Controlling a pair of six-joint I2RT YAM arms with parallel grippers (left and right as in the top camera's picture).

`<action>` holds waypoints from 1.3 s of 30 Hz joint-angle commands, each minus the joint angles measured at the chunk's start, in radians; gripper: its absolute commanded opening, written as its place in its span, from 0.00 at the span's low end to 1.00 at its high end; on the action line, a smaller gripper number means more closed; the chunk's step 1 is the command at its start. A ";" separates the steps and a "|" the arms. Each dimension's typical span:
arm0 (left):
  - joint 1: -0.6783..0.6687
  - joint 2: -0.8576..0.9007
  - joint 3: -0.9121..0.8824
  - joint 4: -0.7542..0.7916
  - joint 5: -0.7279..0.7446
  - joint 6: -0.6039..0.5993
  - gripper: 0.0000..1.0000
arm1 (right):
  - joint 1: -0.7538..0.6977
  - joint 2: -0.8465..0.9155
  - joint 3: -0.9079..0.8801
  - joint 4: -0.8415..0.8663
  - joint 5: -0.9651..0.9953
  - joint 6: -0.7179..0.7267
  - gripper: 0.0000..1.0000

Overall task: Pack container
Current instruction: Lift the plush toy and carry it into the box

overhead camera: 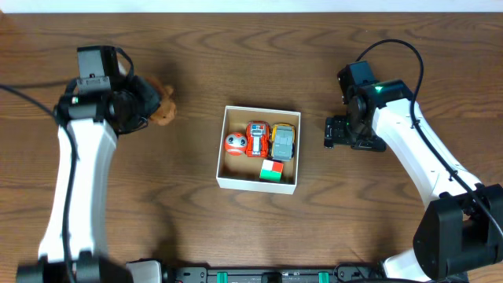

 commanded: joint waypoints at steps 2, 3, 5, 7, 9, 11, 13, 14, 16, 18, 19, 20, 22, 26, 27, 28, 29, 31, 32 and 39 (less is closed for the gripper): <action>-0.106 -0.120 0.002 0.011 0.005 0.447 0.06 | -0.007 0.002 -0.002 0.008 0.003 -0.012 0.85; -0.130 -0.135 0.002 0.012 0.005 0.510 0.06 | -0.007 0.002 -0.002 0.011 0.003 -0.012 0.85; -0.183 -0.157 0.001 0.011 0.005 0.640 0.06 | -0.007 0.002 -0.002 0.013 0.003 -0.012 0.85; -0.239 -0.163 0.001 0.003 0.005 0.797 0.06 | -0.007 0.002 -0.002 0.019 0.002 0.002 0.84; -0.285 -0.159 0.001 -0.006 0.005 0.922 0.06 | -0.011 0.002 -0.002 0.033 -0.013 0.018 0.84; -0.325 -0.151 0.001 -0.020 0.005 1.033 0.06 | -0.018 0.002 -0.002 0.051 -0.036 0.018 0.84; -0.357 -0.140 0.001 -0.030 0.005 1.114 0.06 | -0.032 0.002 -0.002 0.063 -0.056 0.020 0.84; -0.374 -0.133 0.001 -0.035 0.005 1.142 0.06 | -0.043 0.002 -0.002 0.066 -0.062 0.031 0.84; -0.409 -0.120 0.001 -0.048 0.005 1.204 0.06 | -0.069 0.002 -0.002 0.068 -0.064 0.057 0.84; -0.436 -0.109 0.001 -0.059 0.005 1.247 0.06 | -0.104 0.002 -0.002 0.070 -0.065 0.082 0.84; -0.452 -0.105 0.001 -0.064 0.005 1.266 0.06 | -0.126 0.002 -0.002 0.071 -0.065 0.097 0.84; -0.468 -0.099 0.001 -0.068 0.005 1.284 0.06 | -0.150 0.002 -0.002 0.071 -0.065 0.108 0.84; -0.495 -0.089 0.001 -0.080 0.005 1.335 0.06 | -0.196 0.002 -0.002 0.071 -0.080 0.112 0.84; -0.541 -0.063 0.001 -0.134 0.004 1.484 0.06 | -0.293 0.002 -0.002 0.066 -0.117 0.106 0.83; -0.553 -0.055 0.001 -0.153 0.001 1.503 0.06 | -0.309 0.002 -0.002 0.065 -0.117 0.099 0.83; -0.565 -0.046 0.001 -0.168 -0.013 1.504 0.06 | -0.327 0.002 -0.002 0.063 -0.117 0.091 0.83; -0.576 -0.037 0.001 -0.187 -0.034 1.504 0.06 | -0.341 0.002 -0.002 0.060 -0.117 0.084 0.83; -0.598 -0.021 0.001 -0.220 -0.067 1.504 0.06 | -0.359 0.002 -0.002 0.055 -0.117 0.073 0.83; -0.608 -0.014 0.001 -0.234 -0.070 1.504 0.06 | -0.366 0.002 -0.002 0.054 -0.117 0.073 0.83; -0.682 0.021 0.000 -0.261 -0.069 1.504 0.06 | -0.371 0.002 -0.002 0.051 -0.117 0.073 0.83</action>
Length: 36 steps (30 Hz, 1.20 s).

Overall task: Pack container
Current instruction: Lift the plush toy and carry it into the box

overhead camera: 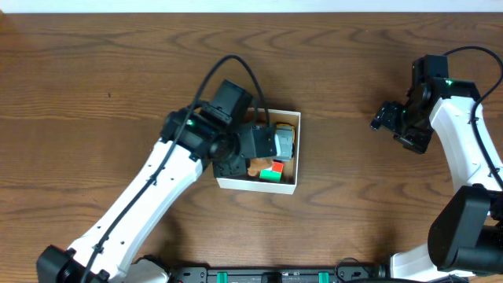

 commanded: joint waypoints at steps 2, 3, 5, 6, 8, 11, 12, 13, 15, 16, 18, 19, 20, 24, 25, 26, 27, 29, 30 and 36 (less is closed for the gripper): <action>-0.034 0.028 -0.001 -0.007 -0.012 0.020 0.06 | -0.004 0.002 -0.002 -0.001 -0.010 -0.008 0.84; -0.039 0.036 -0.003 -0.009 -0.012 0.019 0.06 | -0.004 0.002 -0.002 -0.001 -0.010 -0.008 0.83; -0.044 0.051 -0.005 -0.011 -0.012 0.019 0.06 | -0.004 0.002 -0.002 -0.002 -0.010 -0.008 0.83; -0.045 0.061 -0.006 -0.011 -0.012 0.019 0.06 | -0.004 0.002 -0.002 -0.002 -0.010 -0.008 0.83; -0.045 0.074 -0.006 -0.011 -0.012 0.019 0.06 | -0.004 0.002 -0.002 -0.004 -0.010 -0.008 0.84; -0.045 0.094 -0.006 -0.010 -0.012 0.019 0.06 | -0.004 0.002 -0.002 -0.009 -0.010 -0.009 0.84; -0.045 0.101 -0.007 -0.006 -0.012 0.019 0.06 | -0.004 0.002 -0.002 -0.009 -0.010 -0.015 0.84; -0.045 0.108 -0.007 -0.003 -0.012 0.019 0.06 | -0.004 0.002 -0.002 -0.009 -0.010 -0.016 0.84; -0.045 0.119 -0.008 0.005 -0.012 0.019 0.06 | -0.004 0.002 -0.002 -0.009 -0.010 -0.016 0.83; -0.045 0.125 -0.008 0.006 -0.012 0.019 0.06 | -0.004 0.002 -0.002 -0.009 -0.010 -0.016 0.84; -0.045 0.140 -0.008 0.005 -0.012 0.019 0.06 | -0.004 0.002 -0.002 -0.009 -0.010 -0.016 0.84; -0.045 0.147 -0.008 0.005 -0.011 0.019 0.06 | -0.004 0.002 -0.002 -0.009 -0.010 -0.016 0.84; -0.045 0.157 -0.008 0.005 -0.008 0.013 0.06 | -0.004 0.002 -0.002 -0.009 -0.010 -0.016 0.84; -0.045 0.195 -0.008 -0.001 -0.009 -0.015 0.06 | -0.004 0.002 -0.002 -0.009 -0.010 -0.016 0.84; -0.045 0.203 -0.008 -0.004 -0.009 -0.015 0.06 | -0.004 0.002 -0.002 -0.009 -0.010 -0.016 0.84; -0.045 0.214 -0.008 -0.007 -0.009 -0.015 0.06 | -0.004 0.002 -0.002 -0.009 -0.010 -0.016 0.84; -0.045 0.224 -0.008 -0.007 -0.009 -0.016 0.06 | -0.004 0.002 -0.002 -0.009 -0.010 -0.016 0.84; -0.045 0.242 -0.008 -0.006 -0.009 -0.018 0.09 | -0.004 0.002 -0.002 -0.009 -0.010 -0.017 0.84; -0.045 0.248 -0.008 -0.006 -0.009 -0.018 0.15 | -0.004 0.002 -0.002 -0.009 -0.010 -0.021 0.84; -0.045 0.254 -0.008 -0.005 -0.009 -0.018 0.61 | -0.004 0.002 -0.002 -0.009 -0.010 -0.027 0.84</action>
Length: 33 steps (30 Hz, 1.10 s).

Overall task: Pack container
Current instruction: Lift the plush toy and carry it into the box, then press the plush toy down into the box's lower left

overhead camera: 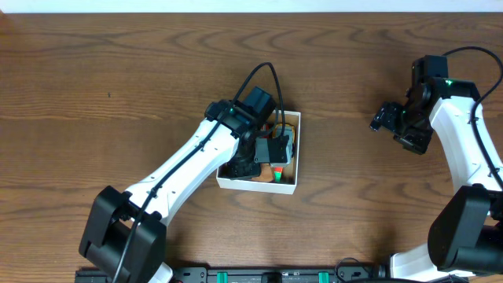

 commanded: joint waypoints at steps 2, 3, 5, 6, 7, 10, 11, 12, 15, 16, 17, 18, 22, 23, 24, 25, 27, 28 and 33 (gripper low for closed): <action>-0.002 0.007 -0.007 -0.006 0.003 -0.005 0.69 | -0.004 0.002 -0.002 -0.002 -0.007 -0.023 0.84; -0.002 0.005 -0.007 -0.006 0.003 -0.005 0.75 | -0.004 0.002 -0.002 -0.002 -0.007 -0.026 0.84; -0.002 -0.003 -0.007 -0.006 0.003 -0.005 0.81 | -0.004 0.002 -0.002 -0.003 -0.006 -0.027 0.84; -0.002 -0.010 -0.007 -0.006 0.002 -0.005 0.82 | -0.004 0.002 -0.002 -0.005 -0.003 -0.027 0.84; -0.002 -0.018 -0.007 -0.006 0.002 -0.005 0.83 | -0.004 0.002 -0.002 -0.005 0.000 -0.027 0.84; -0.002 -0.056 -0.005 -0.006 0.002 -0.005 0.84 | -0.004 0.002 -0.002 -0.004 0.001 -0.034 0.84; -0.002 -0.074 -0.003 -0.006 0.002 -0.005 0.85 | -0.004 0.002 -0.002 -0.004 0.000 -0.034 0.84; -0.002 -0.090 -0.003 -0.006 0.002 -0.005 0.86 | -0.004 0.002 -0.002 -0.004 0.000 -0.034 0.84; -0.002 -0.148 -0.003 -0.006 0.002 -0.012 0.93 | -0.004 0.002 -0.002 -0.004 0.001 -0.034 0.84; -0.002 -0.167 -0.003 -0.006 0.002 -0.019 0.94 | -0.004 0.002 -0.002 -0.004 0.001 -0.034 0.83; -0.002 -0.185 -0.003 -0.006 0.002 -0.021 0.95 | -0.004 0.002 -0.002 -0.004 0.001 -0.034 0.84; -0.002 -0.204 -0.003 -0.006 0.002 -0.023 0.98 | -0.004 0.002 -0.002 -0.004 0.000 -0.034 0.84; -0.002 -0.248 -0.003 -0.006 0.003 -0.063 0.98 | -0.004 0.002 -0.002 -0.004 0.001 -0.034 0.84; -0.002 -0.253 -0.003 -0.006 0.003 -0.083 0.98 | -0.004 0.002 -0.002 -0.004 0.001 -0.034 0.84; -0.002 -0.253 -0.003 -0.006 0.003 -0.101 0.98 | -0.004 0.002 -0.002 -0.004 0.000 -0.034 0.84; -0.002 -0.252 -0.003 -0.006 0.003 -0.121 0.98 | -0.004 0.002 -0.002 -0.004 0.000 -0.034 0.84; -0.002 -0.244 -0.003 -0.006 0.003 -0.150 0.98 | -0.004 0.002 -0.002 -0.004 0.000 -0.034 0.84; -0.002 -0.238 -0.003 -0.002 0.004 -0.174 0.98 | -0.004 0.002 -0.002 -0.004 0.000 -0.034 0.84; -0.002 -0.213 -0.004 0.005 0.068 -0.290 0.70 | -0.004 0.002 -0.002 -0.005 0.000 -0.034 0.84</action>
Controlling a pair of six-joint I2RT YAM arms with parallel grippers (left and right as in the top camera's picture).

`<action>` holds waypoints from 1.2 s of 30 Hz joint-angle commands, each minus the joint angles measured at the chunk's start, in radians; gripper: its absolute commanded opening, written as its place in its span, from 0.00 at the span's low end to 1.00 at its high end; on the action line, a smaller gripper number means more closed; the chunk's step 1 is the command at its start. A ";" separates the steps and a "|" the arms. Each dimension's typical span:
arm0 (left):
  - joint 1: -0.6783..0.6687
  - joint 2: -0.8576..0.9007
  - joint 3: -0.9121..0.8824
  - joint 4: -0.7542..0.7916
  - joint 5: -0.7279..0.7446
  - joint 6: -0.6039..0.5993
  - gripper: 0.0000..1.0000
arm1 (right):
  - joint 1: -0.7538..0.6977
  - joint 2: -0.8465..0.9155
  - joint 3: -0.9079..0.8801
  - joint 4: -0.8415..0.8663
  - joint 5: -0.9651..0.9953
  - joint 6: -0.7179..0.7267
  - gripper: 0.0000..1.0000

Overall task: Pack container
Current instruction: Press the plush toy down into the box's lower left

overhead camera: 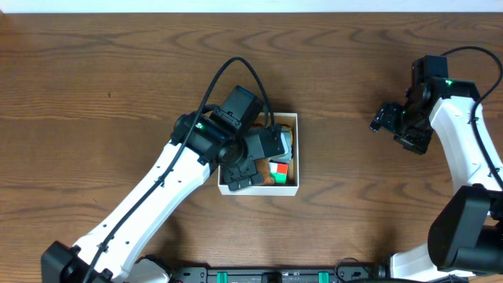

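Note:
The white box (298, 161) sits mid-table. My left gripper (255, 163) hangs over its left half, its jaws spread and apparently open, hiding the toys beneath. A bit of the brown plush toy (269, 179) shows at the box's front, beside the red, green and white cube (280, 169). The grey toy car (288, 138) peeks out at the back right. My right gripper (383, 119) hovers far to the right of the box; its fingers are too small to read.
The left arm (157, 196) slants from the front left up to the box. The right arm (464, 141) runs along the right edge. A black cable (228, 67) loops above the left wrist.
My left gripper has drawn back a little to the left and front over the box, and its jaws look wider. The brown plush now shows at the box's front. The right arm has not moved.
My left gripper was at the brown plush toy far left of the box, with the right gripper just right of the box. Then the left gripper was over the box with the plush and the right arm had withdrawn. It reached deeper, and the plush now lies inside.

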 commanded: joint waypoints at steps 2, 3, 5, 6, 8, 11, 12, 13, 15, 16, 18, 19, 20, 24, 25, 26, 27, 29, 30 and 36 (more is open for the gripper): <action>0.000 0.024 -0.003 0.000 0.061 -0.130 0.59 | -0.004 0.002 -0.002 -0.002 0.000 -0.014 0.84; 0.000 0.026 -0.003 0.000 0.061 -0.142 0.55 | -0.004 0.002 -0.002 -0.002 0.000 -0.014 0.84; 0.000 0.029 -0.003 0.000 0.061 -0.152 0.44 | -0.004 0.002 -0.002 -0.002 0.000 -0.014 0.84; 0.000 0.030 -0.005 0.000 0.061 -0.152 0.37 | -0.004 0.002 -0.002 -0.002 0.000 -0.014 0.84; 0.000 0.032 -0.008 0.000 0.061 -0.152 0.26 | -0.004 0.002 -0.002 -0.002 0.000 -0.014 0.84; 0.000 0.043 -0.014 0.001 0.061 -0.160 0.20 | -0.004 0.002 -0.002 -0.002 0.000 -0.014 0.84; 0.000 0.050 -0.018 0.001 0.061 -0.161 0.20 | -0.004 0.002 -0.002 -0.002 0.000 -0.014 0.84; 0.000 0.058 -0.023 0.001 0.061 -0.160 0.19 | -0.004 0.002 -0.002 -0.002 0.000 -0.014 0.84; 0.000 0.078 -0.029 0.001 0.061 -0.161 0.19 | -0.004 0.002 -0.002 -0.002 0.000 -0.014 0.84; 0.000 0.088 -0.031 0.001 0.061 -0.162 0.19 | -0.004 0.002 -0.002 -0.002 0.000 -0.014 0.84; 0.000 0.113 -0.038 0.005 0.061 -0.164 0.15 | -0.004 0.002 -0.002 -0.002 0.000 -0.014 0.84; 0.000 0.124 -0.039 0.005 0.061 -0.166 0.15 | -0.004 0.002 -0.002 -0.002 0.000 -0.014 0.84; 0.000 0.135 -0.039 0.005 0.061 -0.167 0.13 | -0.004 0.002 -0.002 -0.002 0.000 -0.014 0.83; 0.000 0.183 -0.040 0.012 0.061 -0.167 0.08 | -0.004 0.002 -0.002 -0.002 0.000 -0.015 0.84; 0.000 0.198 -0.041 0.018 0.061 -0.167 0.07 | -0.004 0.002 -0.002 -0.002 0.000 -0.016 0.84; 0.000 0.217 -0.043 0.027 0.061 -0.167 0.08 | -0.004 0.002 -0.002 -0.002 0.000 -0.019 0.84; 0.000 0.233 -0.044 0.036 0.061 -0.167 0.07 | -0.004 0.002 -0.002 -0.003 0.000 -0.019 0.84; 0.000 0.272 -0.048 0.055 0.061 -0.167 0.07 | -0.004 0.002 -0.002 -0.003 -0.001 -0.023 0.84; -0.001 0.292 -0.048 0.060 0.062 -0.167 0.07 | -0.004 0.002 -0.002 -0.003 0.000 -0.024 0.84; 0.000 0.392 -0.048 0.065 0.095 -0.167 0.06 | -0.004 0.002 -0.002 -0.003 0.000 -0.025 0.84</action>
